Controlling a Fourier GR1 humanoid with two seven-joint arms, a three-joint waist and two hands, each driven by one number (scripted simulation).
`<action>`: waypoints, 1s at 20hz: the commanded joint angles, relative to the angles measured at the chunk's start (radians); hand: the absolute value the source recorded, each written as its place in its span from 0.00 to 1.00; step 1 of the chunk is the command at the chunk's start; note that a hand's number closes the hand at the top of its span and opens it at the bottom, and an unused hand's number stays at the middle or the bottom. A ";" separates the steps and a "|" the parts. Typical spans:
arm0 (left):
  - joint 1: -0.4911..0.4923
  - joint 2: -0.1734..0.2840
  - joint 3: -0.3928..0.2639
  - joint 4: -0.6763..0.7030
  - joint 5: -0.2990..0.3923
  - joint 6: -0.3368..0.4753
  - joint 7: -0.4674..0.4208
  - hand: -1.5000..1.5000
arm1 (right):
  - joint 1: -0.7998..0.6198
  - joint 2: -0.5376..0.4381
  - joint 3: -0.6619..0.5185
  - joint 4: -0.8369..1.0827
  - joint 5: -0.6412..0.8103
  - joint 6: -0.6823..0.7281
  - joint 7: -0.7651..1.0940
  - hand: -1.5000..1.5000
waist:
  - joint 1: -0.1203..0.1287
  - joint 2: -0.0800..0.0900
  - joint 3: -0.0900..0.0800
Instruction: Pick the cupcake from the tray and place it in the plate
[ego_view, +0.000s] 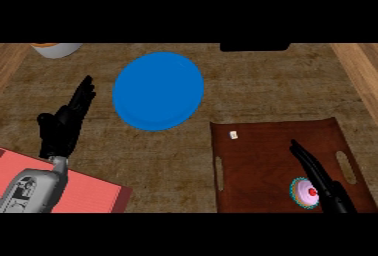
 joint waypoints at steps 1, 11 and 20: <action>-0.020 0.016 0.029 0.018 0.015 -0.047 -0.001 0.50 | 0.081 -0.109 -0.081 -0.197 0.047 0.014 0.094 0.00 | 0.005 0.000 -0.001; -0.032 -0.043 -0.005 0.036 -0.037 0.007 0.005 0.50 | 0.165 -0.442 -0.240 -0.434 -0.023 0.395 0.560 0.00 | 0.008 0.002 -0.002; 0.020 -0.067 0.017 -0.007 -0.055 -0.031 -0.023 0.50 | 0.002 -0.355 -0.270 -0.350 -0.112 0.620 0.707 0.00 | 0.024 0.002 0.000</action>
